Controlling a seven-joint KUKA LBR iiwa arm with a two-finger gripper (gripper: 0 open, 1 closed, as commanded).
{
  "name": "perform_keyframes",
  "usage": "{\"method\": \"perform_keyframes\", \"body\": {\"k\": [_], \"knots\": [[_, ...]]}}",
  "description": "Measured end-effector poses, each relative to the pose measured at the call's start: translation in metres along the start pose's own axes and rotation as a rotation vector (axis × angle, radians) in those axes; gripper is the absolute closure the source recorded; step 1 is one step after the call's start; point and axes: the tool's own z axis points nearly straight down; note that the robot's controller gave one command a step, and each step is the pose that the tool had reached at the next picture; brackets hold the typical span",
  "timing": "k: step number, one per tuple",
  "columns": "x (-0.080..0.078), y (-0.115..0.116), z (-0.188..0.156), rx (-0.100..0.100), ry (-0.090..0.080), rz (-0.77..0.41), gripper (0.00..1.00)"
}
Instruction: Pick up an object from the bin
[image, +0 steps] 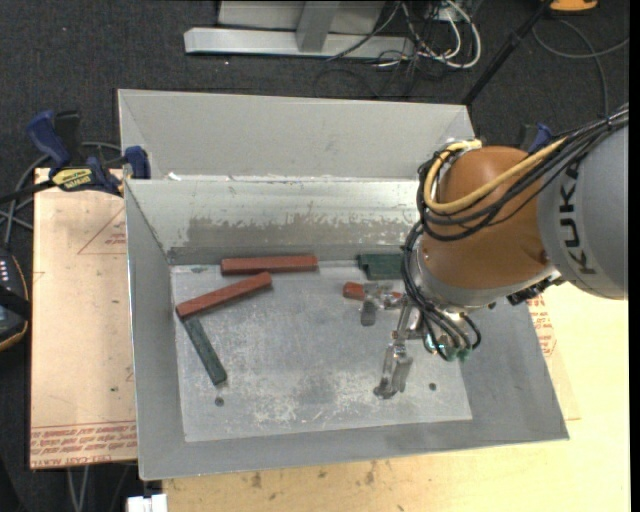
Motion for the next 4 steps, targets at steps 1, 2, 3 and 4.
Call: {"method": "perform_keyframes", "body": {"k": [1, 2, 3, 4], "knots": [[-0.082, -0.036, 0.057, 0.002, -0.011, -0.069, 0.00], [-0.124, -0.084, 0.136, 0.001, -0.009, -0.202, 0.00], [-0.125, -0.082, 0.132, 0.001, -0.012, -0.203, 1.00], [-0.126, -0.031, -0.032, 0.001, -0.021, -0.184, 1.00]]}}
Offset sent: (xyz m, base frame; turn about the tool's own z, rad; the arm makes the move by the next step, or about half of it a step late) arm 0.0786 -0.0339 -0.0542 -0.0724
